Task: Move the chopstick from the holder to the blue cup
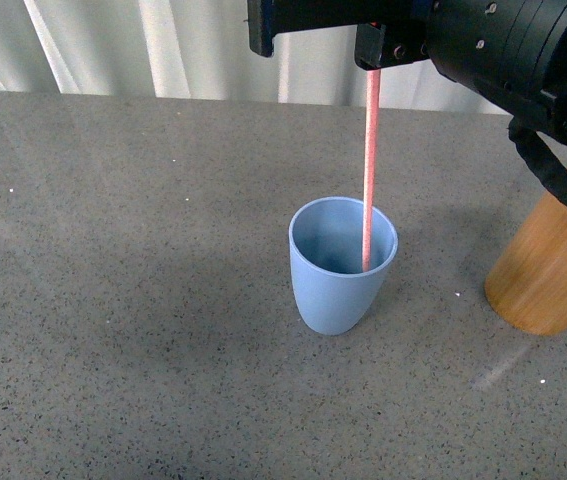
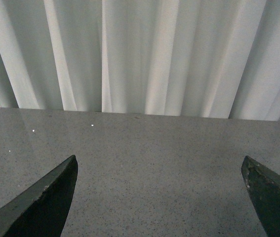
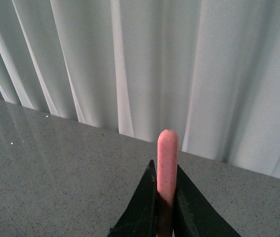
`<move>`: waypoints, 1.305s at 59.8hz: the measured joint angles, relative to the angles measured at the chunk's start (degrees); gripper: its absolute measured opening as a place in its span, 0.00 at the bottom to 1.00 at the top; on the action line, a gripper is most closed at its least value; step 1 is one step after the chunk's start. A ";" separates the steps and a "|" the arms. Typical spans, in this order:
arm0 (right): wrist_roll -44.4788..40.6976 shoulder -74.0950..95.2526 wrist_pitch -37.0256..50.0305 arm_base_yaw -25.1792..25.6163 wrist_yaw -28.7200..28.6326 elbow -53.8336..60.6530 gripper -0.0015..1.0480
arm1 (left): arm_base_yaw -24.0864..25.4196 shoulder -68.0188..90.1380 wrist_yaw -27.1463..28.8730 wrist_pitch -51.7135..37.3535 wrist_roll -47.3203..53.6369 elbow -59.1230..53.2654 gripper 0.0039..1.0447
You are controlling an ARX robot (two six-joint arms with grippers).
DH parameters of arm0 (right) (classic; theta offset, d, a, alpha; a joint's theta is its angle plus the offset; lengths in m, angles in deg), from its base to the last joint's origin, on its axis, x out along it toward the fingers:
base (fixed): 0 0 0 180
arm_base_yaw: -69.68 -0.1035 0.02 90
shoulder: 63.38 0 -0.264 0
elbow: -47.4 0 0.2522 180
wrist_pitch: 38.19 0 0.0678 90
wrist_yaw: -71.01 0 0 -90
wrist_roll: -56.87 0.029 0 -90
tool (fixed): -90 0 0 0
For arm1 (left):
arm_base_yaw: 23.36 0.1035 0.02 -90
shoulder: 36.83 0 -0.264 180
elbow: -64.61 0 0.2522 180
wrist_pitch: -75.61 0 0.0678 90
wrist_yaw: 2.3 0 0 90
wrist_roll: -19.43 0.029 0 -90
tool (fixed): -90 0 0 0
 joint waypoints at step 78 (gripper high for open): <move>4.79 -33.62 -25.75 23.39 2.16 7.96 0.90 | 0.00 0.00 0.00 0.00 0.00 0.00 0.94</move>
